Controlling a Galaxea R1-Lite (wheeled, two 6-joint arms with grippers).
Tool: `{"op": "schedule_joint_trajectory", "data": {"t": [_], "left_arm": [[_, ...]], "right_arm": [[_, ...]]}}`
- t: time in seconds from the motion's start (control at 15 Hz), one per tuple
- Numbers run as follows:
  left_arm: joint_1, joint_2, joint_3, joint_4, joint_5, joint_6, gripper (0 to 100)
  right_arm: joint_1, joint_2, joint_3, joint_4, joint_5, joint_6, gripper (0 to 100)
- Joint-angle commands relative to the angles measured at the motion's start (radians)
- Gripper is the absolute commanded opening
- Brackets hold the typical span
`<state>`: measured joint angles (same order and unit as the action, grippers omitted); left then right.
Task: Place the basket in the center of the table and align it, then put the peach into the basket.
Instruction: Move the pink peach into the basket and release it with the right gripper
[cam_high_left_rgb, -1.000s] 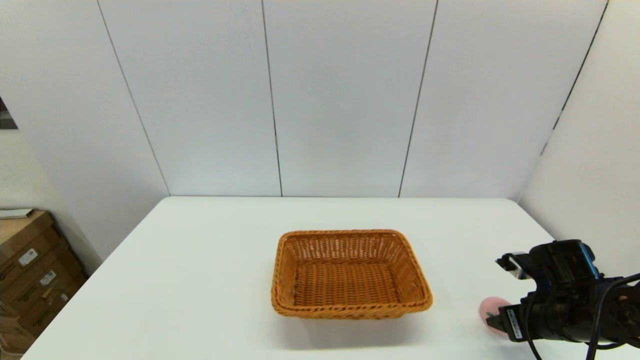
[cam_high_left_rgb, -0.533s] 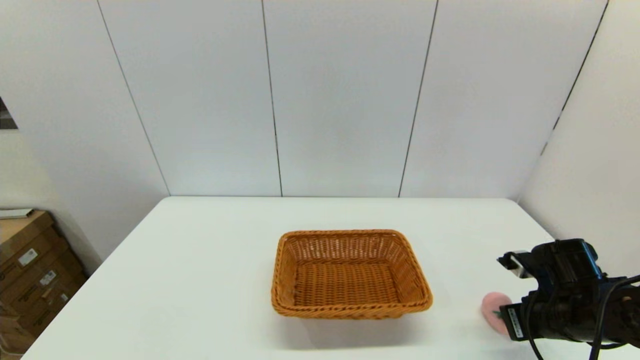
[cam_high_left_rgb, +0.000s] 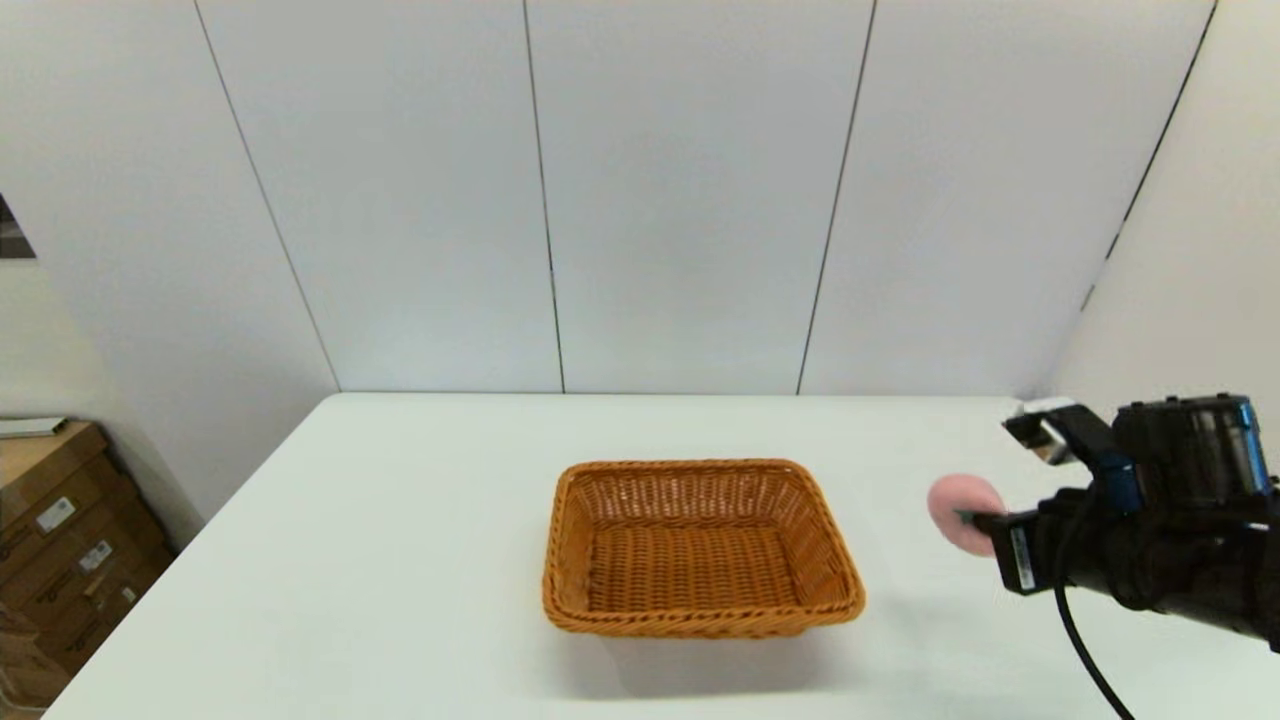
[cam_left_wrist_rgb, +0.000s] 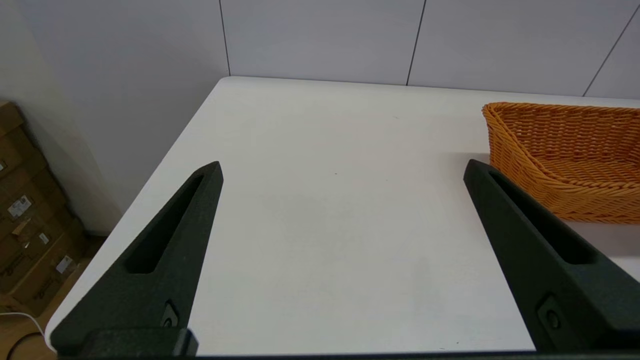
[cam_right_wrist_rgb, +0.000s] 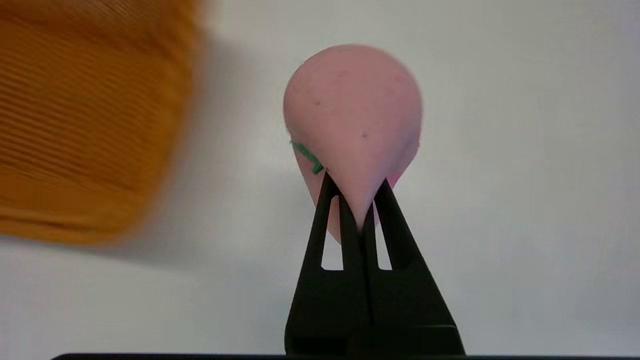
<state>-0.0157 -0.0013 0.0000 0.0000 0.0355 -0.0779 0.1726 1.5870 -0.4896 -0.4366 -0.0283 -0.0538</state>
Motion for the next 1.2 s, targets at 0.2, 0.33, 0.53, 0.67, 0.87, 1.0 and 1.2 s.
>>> {"op": "schedule_joint_trajectory", "data": {"t": [0.2, 0.33, 0.53, 0.67, 0.87, 1.0, 1.2], "left_arm": [[-0.001, 0.000, 0.000, 0.000, 0.000, 0.001, 100], [0.000, 0.000, 0.000, 0.000, 0.000, 0.001, 100], [0.000, 0.000, 0.000, 0.000, 0.000, 0.000, 100], [-0.001, 0.000, 0.000, 0.000, 0.001, -0.002, 100], [0.000, 0.000, 0.000, 0.000, 0.001, 0.000, 100], [0.000, 0.000, 0.000, 0.000, 0.001, -0.002, 100], [0.000, 0.000, 0.000, 0.000, 0.001, 0.000, 100]], "right_arm": [[0.363, -0.007, -0.305, 0.173, -0.039, 0.009, 0], [0.466, 0.120, -0.351, 0.159, -0.113, 0.011, 0], [0.528, 0.238, -0.397, 0.156, -0.127, 0.025, 0], [0.551, 0.318, -0.451, 0.156, -0.125, 0.035, 0], [0.581, 0.409, -0.520, 0.173, -0.131, 0.032, 0], [0.584, 0.446, -0.544, 0.194, -0.136, 0.035, 100], [0.582, 0.442, -0.555, 0.199, -0.136, 0.097, 100]]}}
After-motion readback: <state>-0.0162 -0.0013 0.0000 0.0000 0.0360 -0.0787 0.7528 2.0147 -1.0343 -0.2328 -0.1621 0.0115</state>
